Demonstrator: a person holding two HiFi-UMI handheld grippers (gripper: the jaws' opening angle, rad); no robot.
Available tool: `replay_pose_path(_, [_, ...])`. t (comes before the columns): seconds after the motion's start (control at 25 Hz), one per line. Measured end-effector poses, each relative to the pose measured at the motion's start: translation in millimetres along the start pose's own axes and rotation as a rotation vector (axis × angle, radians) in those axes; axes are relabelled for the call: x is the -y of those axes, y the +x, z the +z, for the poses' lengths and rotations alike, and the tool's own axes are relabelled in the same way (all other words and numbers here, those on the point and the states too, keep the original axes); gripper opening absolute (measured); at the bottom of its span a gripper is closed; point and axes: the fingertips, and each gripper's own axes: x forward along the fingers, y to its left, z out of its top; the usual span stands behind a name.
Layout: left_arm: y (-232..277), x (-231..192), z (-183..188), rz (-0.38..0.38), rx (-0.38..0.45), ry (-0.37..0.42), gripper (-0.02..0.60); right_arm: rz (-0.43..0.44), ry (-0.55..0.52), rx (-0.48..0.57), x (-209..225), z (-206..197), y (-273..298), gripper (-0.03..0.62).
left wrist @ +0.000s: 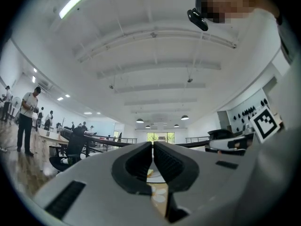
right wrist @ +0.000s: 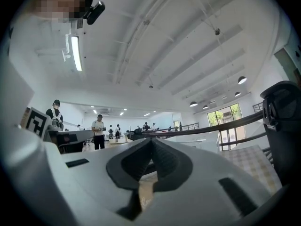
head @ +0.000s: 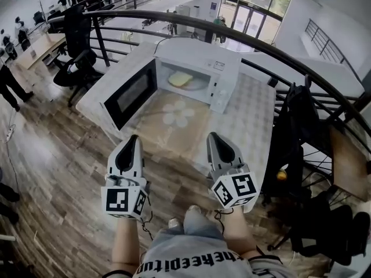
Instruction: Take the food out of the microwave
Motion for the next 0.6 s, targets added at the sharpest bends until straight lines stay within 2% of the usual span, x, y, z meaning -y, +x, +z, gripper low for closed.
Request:
replay_pose_path(0.12, [11,-3,-6,-0.016,-0.011,-0.015,0.014,-0.013,-0.001,-0.013,5,-4,10,0.005])
replay_pose_path(0.28, [30,-11,-11,-0.001,-0.043,-0.023,0.014,-0.013,-0.005,-0.014,14,-7,32,0.005])
replay_pose_path(0.6, [80,-41,-19,0.024,-0.034,-0.012,0.012,0.014,-0.003,0.004,32,-8,95,0.005])
